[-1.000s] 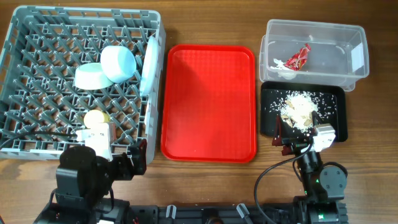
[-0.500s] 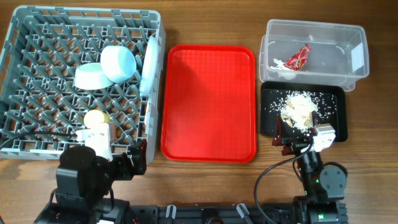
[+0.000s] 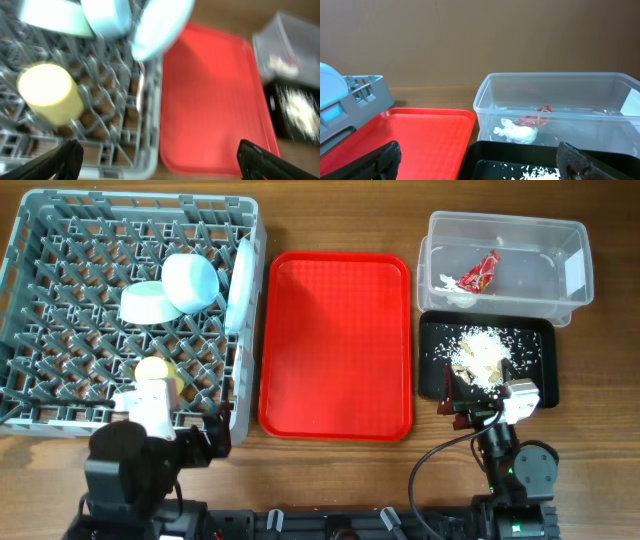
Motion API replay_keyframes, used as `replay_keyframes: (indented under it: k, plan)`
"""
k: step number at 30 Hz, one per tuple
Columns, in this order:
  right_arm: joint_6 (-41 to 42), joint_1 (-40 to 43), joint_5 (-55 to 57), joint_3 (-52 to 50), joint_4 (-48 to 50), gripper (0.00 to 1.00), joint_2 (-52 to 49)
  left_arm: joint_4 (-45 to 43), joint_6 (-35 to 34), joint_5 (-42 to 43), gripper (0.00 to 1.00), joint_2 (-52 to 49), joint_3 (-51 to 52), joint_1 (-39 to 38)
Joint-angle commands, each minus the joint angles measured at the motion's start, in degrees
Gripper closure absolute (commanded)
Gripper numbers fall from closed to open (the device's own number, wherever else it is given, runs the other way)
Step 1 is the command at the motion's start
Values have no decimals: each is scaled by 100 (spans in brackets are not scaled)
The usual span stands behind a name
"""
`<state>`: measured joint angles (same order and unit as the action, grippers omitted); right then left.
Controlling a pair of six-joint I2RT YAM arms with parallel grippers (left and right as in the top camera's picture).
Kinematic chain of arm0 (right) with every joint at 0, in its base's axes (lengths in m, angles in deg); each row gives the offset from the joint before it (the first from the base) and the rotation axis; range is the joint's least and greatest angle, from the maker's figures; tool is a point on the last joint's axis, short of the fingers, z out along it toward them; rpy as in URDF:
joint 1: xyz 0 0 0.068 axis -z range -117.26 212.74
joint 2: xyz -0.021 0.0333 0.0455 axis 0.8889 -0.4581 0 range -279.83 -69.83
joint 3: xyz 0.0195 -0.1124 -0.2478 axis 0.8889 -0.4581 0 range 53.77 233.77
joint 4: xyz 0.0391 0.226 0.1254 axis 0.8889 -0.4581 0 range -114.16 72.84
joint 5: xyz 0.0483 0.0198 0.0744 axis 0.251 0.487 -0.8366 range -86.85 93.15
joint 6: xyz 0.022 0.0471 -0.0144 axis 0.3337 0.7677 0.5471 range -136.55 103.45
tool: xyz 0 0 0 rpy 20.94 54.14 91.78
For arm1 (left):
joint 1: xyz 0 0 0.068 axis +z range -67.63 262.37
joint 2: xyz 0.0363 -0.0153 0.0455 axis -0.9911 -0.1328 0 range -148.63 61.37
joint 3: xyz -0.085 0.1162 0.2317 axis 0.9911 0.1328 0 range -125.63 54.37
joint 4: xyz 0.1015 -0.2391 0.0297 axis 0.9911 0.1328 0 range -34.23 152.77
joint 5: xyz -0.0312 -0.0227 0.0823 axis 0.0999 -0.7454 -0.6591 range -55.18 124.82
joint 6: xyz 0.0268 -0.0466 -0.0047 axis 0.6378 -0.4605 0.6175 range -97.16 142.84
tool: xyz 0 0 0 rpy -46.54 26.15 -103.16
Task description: Sort waste into correct bins and load items into the dishwasher rack
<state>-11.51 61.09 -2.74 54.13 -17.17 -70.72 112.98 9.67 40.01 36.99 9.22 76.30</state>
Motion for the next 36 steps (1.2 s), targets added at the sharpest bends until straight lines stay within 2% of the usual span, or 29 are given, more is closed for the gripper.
replay_keyframes:
  k: [1,8,13,17,19,24,28,36]
  plan:
    - [-52,-37,107,-4,20,0,61,-761,74,-22,0,636,920,452]
    - [-52,-37,107,-4,20,0,61,-2736,72,184,0,1742,2732,551]
    - [-50,-37,107,-4,20,0,61,-4234,74,229,0,2179,3657,551]
    - [-52,-37,105,-4,20,0,61,-5084,98,225,0,2312,4054,570]
    - [-50,-37,107,-4,20,0,61,-5340,105,225,0,2350,4155,573]
    - [-52,-37,107,-4,20,0,63,-5882,813,378,0,2422,4435,570]
    - [-52,-37,107,-4,20,0,61,-5370,636,389,0,2422,4483,570]
    - [-50,-37,107,-4,20,0,63,-5359,634,376,0,2422,4483,570]
